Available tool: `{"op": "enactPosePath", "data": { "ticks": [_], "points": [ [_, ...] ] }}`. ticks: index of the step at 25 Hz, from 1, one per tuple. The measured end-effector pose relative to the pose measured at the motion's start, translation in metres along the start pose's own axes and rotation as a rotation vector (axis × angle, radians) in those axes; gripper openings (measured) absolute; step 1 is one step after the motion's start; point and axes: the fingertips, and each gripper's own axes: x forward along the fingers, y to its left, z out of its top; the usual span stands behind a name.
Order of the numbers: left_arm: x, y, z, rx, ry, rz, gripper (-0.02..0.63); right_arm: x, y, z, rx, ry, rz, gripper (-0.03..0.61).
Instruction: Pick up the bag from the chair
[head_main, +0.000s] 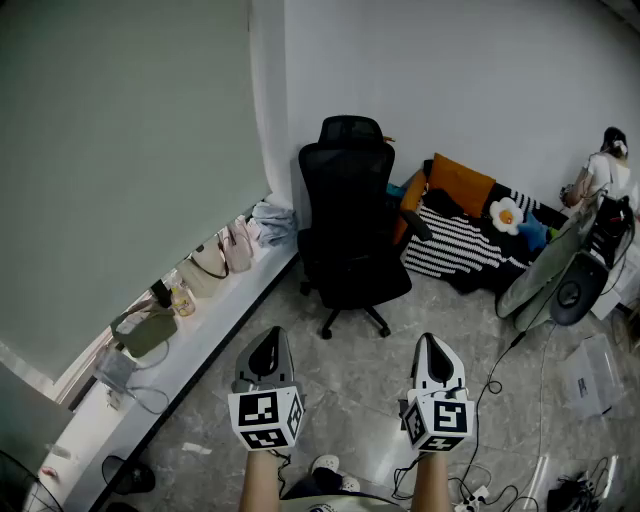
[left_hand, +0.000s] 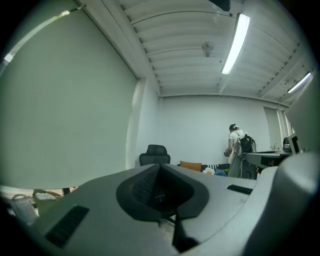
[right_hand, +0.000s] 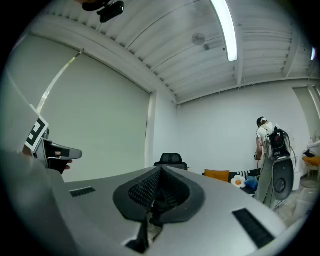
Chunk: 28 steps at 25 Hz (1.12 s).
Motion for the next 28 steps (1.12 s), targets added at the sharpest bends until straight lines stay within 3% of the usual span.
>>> {"op": "enactPosePath", "data": {
  "ticks": [16, 19, 20, 22, 23, 25, 28],
  "points": [
    [0.024, 0.014, -0.006, 0.006, 0.014, 0.005, 0.012, 0.024, 0.000, -0.009, 0.012, 0.012, -0.006, 0.015],
    [0.040, 0.015, -0.008, -0.001, 0.009, -0.024, 0.012, 0.038, 0.001, -0.011, 0.007, 0.008, -0.010, 0.015],
    [0.046, 0.015, -0.007, -0.007, 0.007, -0.035, 0.064, 0.043, 0.001, -0.012, 0.007, 0.008, -0.008, 0.018],
    [0.058, 0.015, -0.007, -0.006, -0.002, -0.053, 0.179, 0.053, 0.001, -0.016, 0.013, 0.012, 0.000, 0.117],
    [0.065, 0.015, -0.008, -0.003, -0.007, -0.062, 0.216, 0.058, 0.000, -0.017, 0.018, 0.012, -0.001, 0.135],
    [0.076, 0.015, -0.010, -0.007, -0.012, -0.075, 0.262, 0.068, -0.003, -0.020, 0.022, 0.011, -0.004, 0.163],
    [0.090, 0.017, -0.017, -0.021, -0.001, -0.084, 0.272, 0.079, -0.007, -0.027, 0.029, 0.021, -0.005, 0.227]
  ]
}}
